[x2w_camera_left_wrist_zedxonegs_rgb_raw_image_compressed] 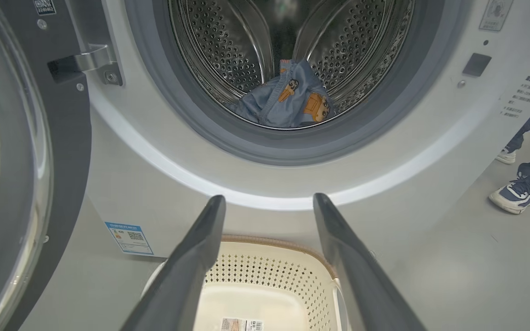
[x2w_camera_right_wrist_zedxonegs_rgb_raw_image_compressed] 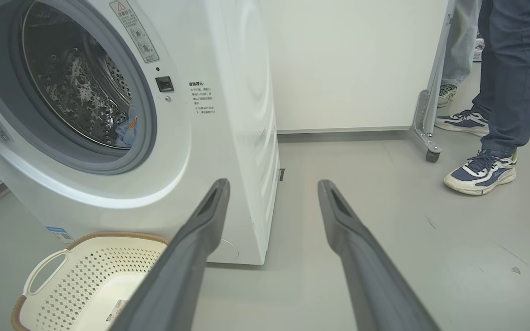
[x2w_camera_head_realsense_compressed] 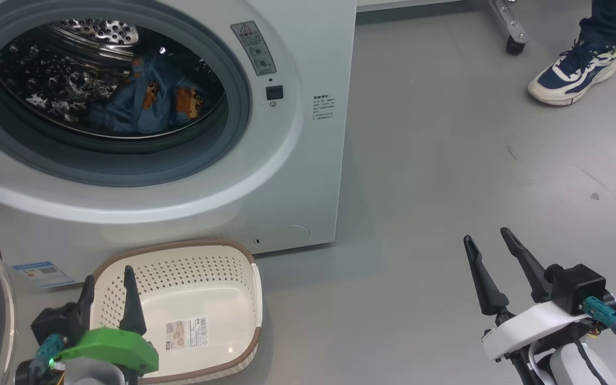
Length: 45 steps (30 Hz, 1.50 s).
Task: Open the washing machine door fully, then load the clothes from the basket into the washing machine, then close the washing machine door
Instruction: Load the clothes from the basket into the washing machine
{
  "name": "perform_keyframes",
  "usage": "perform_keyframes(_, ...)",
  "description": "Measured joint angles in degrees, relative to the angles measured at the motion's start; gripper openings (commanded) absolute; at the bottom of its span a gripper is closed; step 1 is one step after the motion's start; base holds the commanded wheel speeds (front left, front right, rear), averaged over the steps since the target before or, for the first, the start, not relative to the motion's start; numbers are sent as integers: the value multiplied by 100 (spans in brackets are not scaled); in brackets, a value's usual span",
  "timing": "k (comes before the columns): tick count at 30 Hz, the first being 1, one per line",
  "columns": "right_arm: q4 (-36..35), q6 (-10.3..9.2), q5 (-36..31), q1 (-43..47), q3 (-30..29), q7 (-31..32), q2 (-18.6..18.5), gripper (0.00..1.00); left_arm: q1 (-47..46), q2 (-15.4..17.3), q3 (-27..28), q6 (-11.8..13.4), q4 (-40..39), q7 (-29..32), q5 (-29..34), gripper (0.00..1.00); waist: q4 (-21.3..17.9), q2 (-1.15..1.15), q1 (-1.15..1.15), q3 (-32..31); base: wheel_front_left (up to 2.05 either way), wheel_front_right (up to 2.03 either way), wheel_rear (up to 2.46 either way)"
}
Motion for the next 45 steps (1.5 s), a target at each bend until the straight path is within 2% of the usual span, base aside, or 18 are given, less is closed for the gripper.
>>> perform_keyframes(11, -29, 0, -10, 172, -98, 0, -1, 100, 750, 26, -243, 179, -690, 0, -114, 100, 71, 0, 0, -166, 0, 0, 0)
perform_keyframes(16, -40, 0, -26, 179, -70, 0, 1, 100, 939, 32, -255, 336, -959, 0, -119, 100, 113, 0, 0, -195, 0, 0, 0)
perform_keyframes(45, -63, 0, -42, 294, -11, 0, -12, 100, 1535, 48, -343, 582, -1675, 0, -118, 100, 137, 0, 0, -325, -1, 1, 0)
